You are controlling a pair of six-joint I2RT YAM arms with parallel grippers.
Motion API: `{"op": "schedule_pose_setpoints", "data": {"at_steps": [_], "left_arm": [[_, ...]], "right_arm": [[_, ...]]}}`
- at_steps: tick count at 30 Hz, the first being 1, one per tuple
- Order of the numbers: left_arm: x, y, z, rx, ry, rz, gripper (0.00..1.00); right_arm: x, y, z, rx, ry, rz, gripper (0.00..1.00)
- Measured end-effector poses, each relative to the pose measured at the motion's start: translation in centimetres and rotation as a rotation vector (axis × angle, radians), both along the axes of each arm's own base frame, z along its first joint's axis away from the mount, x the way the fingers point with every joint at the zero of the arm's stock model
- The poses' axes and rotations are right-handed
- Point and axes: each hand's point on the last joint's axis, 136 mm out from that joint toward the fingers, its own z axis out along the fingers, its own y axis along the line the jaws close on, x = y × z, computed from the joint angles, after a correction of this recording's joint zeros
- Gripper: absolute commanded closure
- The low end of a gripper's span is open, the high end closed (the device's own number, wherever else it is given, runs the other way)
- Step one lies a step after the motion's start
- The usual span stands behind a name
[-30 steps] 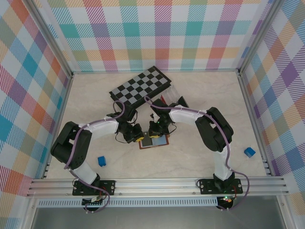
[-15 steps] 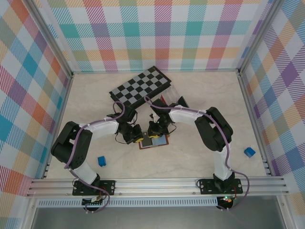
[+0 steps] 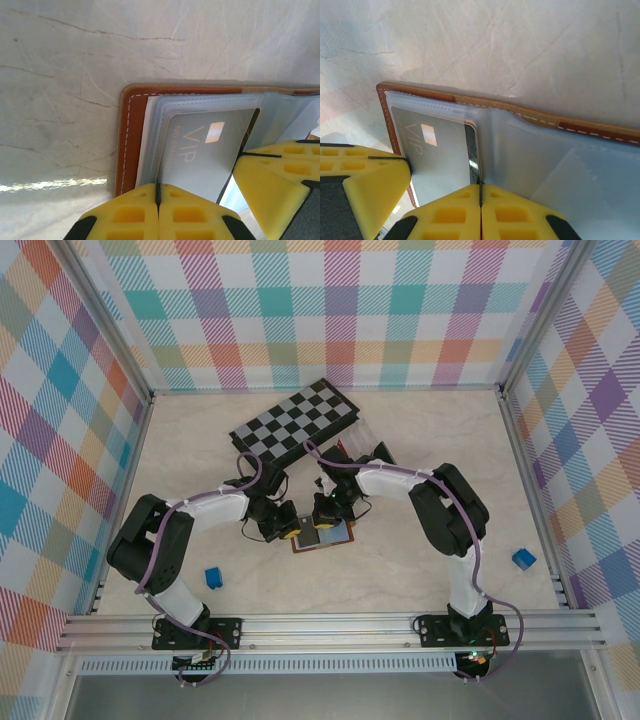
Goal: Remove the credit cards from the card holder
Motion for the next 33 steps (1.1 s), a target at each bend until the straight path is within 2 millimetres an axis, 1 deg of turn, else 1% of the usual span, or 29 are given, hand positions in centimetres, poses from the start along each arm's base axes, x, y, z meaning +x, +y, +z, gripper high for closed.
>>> {"op": "schedule_pose_setpoints", "data": {"at_steps": [4,8,13,15,18,21,24,28,33], "left_arm": [[0.0,-0.1,0.0,-0.004,0.002,-0.001,0.89],[-0.1,-0.1,0.2,-0.004,0.001,-0.003,0.88],[0.0,-0.1,0.7,-0.002,-0.005,-0.014,0.88],[0.1,-0.1,0.7,-0.003,-0.007,-0.015,0.89],[0.1,-0.1,0.7,-0.003,-0.007,-0.015,0.90],[0.1,-0.1,0.7,-0.002,-0.007,-0.016,0.91],[-0.1,0.0,0.5,0.000,-0.002,-0.016,0.91],[-0.4,0.1,-0.1,0.009,0.014,-0.016,0.91],[-0.4,0.1,-0.2,0.009,0.016,-0.019,0.92]], "right_arm": [[0.1,-0.1,0.1,-0.003,-0.012,-0.001,0.98],[0.1,-0.3,0.7,-0.002,-0.030,-0.004,1.00],[0.4,-0.5,1.9,0.000,-0.073,-0.011,1.00],[0.5,-0.6,2.2,0.000,-0.081,-0.013,0.97],[0.5,-0.6,2.1,-0.001,-0.079,-0.013,0.87],[0.3,-0.4,2.0,0.008,-0.065,-0.008,0.81],[0.0,-0.3,1.6,0.012,-0.043,-0.003,0.79],[-0.3,-0.2,0.7,0.008,-0.013,0.002,0.79],[-0.6,-0.3,-0.1,-0.001,0.008,0.004,0.80]]}}
